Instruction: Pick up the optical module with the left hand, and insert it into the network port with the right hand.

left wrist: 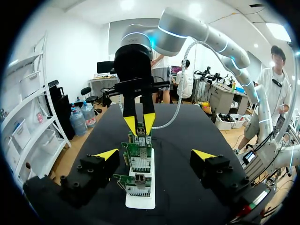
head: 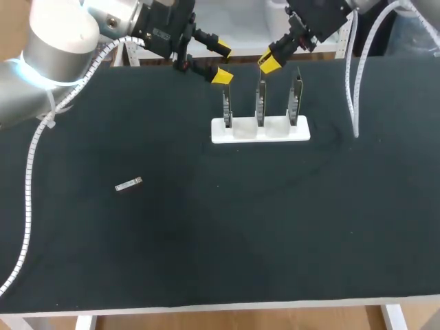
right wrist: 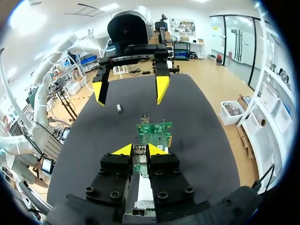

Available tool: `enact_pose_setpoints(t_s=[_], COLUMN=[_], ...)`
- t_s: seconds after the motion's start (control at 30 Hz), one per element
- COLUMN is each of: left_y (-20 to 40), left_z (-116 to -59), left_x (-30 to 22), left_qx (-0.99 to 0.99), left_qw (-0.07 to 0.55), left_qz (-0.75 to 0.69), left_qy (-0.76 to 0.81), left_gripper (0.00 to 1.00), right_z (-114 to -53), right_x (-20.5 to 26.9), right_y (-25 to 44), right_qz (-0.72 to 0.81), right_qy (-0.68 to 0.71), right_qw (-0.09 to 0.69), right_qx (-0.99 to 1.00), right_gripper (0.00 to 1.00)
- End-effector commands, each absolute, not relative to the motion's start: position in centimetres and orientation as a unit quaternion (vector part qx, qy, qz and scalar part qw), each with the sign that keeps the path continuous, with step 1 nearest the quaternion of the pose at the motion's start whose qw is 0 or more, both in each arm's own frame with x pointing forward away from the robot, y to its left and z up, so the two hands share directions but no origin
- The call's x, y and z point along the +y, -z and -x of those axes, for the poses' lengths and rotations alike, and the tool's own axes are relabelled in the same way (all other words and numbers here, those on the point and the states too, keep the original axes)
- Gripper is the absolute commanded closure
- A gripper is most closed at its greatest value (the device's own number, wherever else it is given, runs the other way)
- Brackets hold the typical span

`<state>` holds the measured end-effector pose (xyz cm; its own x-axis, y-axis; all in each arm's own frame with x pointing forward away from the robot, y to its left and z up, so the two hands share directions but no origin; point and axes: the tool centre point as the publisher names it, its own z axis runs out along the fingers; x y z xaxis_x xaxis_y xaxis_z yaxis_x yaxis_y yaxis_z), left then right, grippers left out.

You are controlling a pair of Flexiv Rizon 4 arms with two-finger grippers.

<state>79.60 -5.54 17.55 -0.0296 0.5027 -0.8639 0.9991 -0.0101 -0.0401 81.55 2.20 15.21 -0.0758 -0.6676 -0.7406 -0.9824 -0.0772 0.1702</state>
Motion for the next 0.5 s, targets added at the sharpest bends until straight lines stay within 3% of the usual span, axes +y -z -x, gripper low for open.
enact_pose_setpoints(t_s=[0.03,0.5], left_y=[-17.54,-17.54], left_z=[-79.69,-79.69], left_x=[-5.53,-5.53], left_qx=[0.616,0.616], left_qw=[0.338,0.338], left_qz=[-0.610,-0.610], left_qy=[0.367,0.367], left_gripper=[0.00,0.00], right_z=[-82.16,-82.10], right_x=[2.30,2.07], right_y=[-14.71,-14.17], right_qz=[0.654,0.651], right_qy=[-0.389,-0.386], right_qw=[0.182,0.175], right_qx=[0.622,0.630], right_gripper=[1.00,1.00])
